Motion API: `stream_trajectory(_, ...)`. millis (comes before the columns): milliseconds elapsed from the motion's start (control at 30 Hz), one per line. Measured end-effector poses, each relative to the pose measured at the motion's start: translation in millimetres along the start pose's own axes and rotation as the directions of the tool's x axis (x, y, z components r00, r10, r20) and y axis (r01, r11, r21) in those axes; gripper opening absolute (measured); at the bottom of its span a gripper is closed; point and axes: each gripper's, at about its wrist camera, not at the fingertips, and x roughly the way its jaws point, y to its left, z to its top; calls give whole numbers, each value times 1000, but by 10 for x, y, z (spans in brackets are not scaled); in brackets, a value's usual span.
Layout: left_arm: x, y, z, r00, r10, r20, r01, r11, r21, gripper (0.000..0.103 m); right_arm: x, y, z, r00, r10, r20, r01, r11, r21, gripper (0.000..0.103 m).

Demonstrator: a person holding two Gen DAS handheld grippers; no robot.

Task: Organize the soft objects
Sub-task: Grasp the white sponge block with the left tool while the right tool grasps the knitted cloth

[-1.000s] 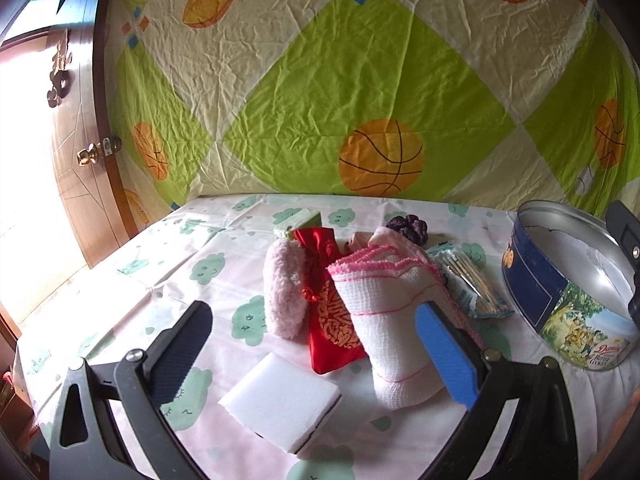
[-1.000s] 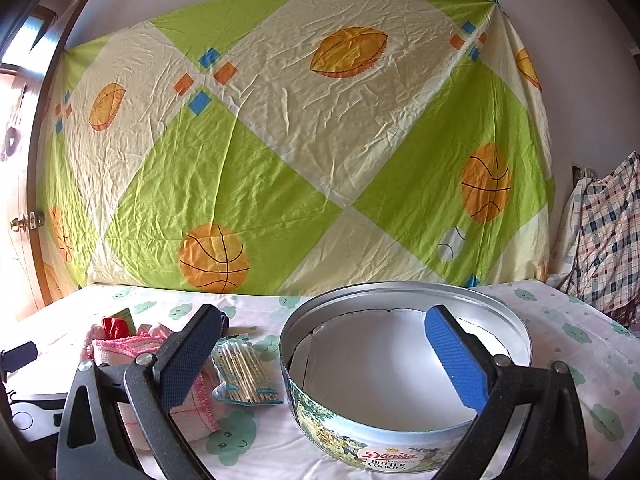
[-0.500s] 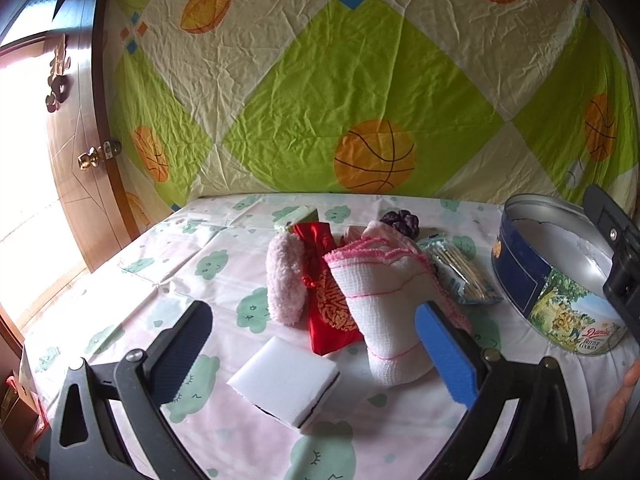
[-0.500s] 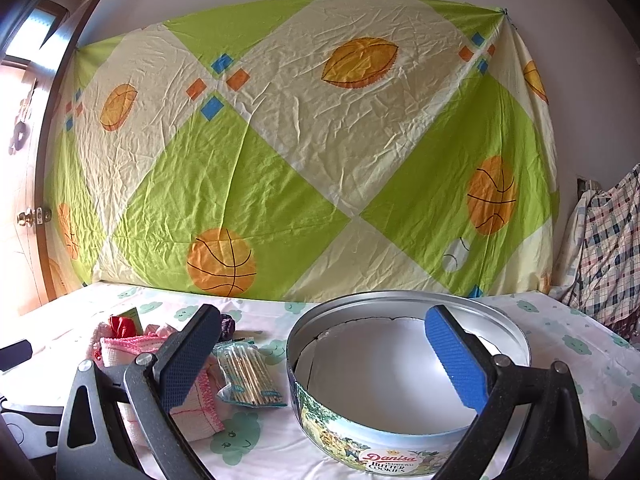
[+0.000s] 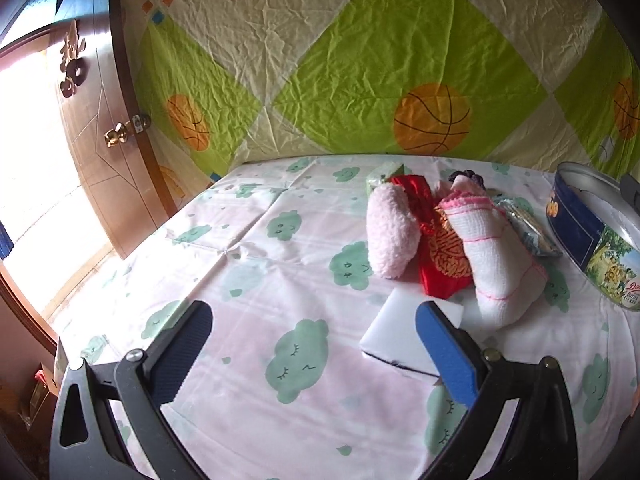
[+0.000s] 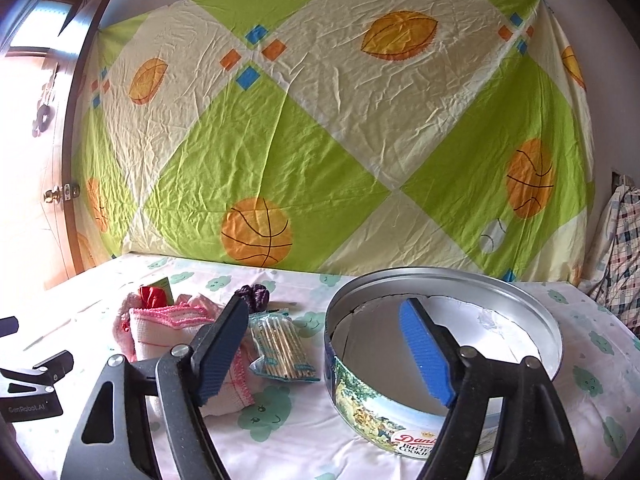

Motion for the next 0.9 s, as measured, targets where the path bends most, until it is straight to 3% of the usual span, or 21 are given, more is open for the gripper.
stream_trajectory(100,91,17,-62,999,-16,-44,16,1000,8,103,-5,47,-20,1000,10,-5,-10,1000,-14,80)
stream_trajectory(233,198,-103,-105,986,-120,-119,122,992,9,103,-8,80,-28,1000,21,-10,-21,999,-26,80)
stream_trajectory(400,246,-350,-58,984,-124,-130,136,987,83,103,21,103,-36,999,38,-31,-39,999,-32,80)
stream_trajectory(633,428,-453,-23,966,-157,-205,174,982,67,103,85,130,-61,993,90,-79,-92,996,-22,80)
stream_trajectory(900,526,-449,-43,947,-197,-256,214,976,43,85,130,174,-97,987,115,-113,-120,992,-33,80)
